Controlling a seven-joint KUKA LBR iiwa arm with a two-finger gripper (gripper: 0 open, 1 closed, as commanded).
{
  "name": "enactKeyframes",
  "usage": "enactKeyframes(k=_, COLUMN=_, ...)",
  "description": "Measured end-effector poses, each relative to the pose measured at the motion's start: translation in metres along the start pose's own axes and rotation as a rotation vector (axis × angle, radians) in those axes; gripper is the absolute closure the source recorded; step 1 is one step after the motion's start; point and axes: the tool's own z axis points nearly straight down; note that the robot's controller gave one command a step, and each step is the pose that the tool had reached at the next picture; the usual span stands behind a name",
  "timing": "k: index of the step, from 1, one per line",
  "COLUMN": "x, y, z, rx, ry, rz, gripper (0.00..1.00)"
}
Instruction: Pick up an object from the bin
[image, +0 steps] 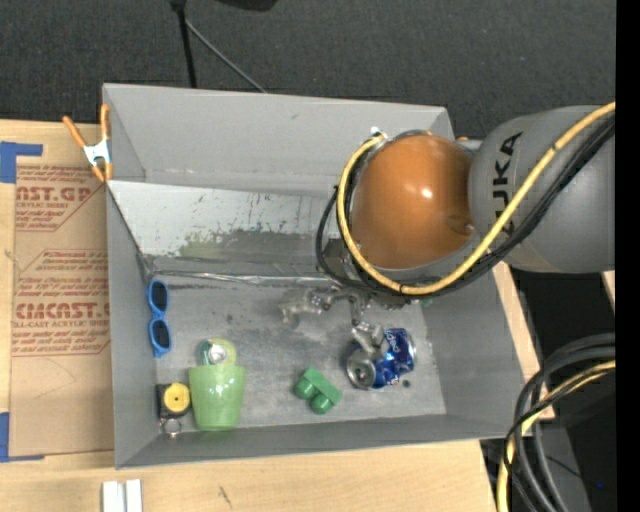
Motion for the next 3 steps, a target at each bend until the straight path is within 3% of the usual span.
enactKeyframes(k=1, x=-0.06, y=0.08, z=0.025, rx=-0.008, ry=0.002, rz=-0.027, gripper=0.0)
enactKeyframes(k=2, x=-0.154, y=0.087, z=0.098, rx=0.006, ry=0.011, rz=-0.201, gripper=0.0)
enactKeyframes(k=3, x=-0.061, y=0.102, z=0.098, rx=-0.007, ry=0.006, rz=-0.394, gripper=0.0)
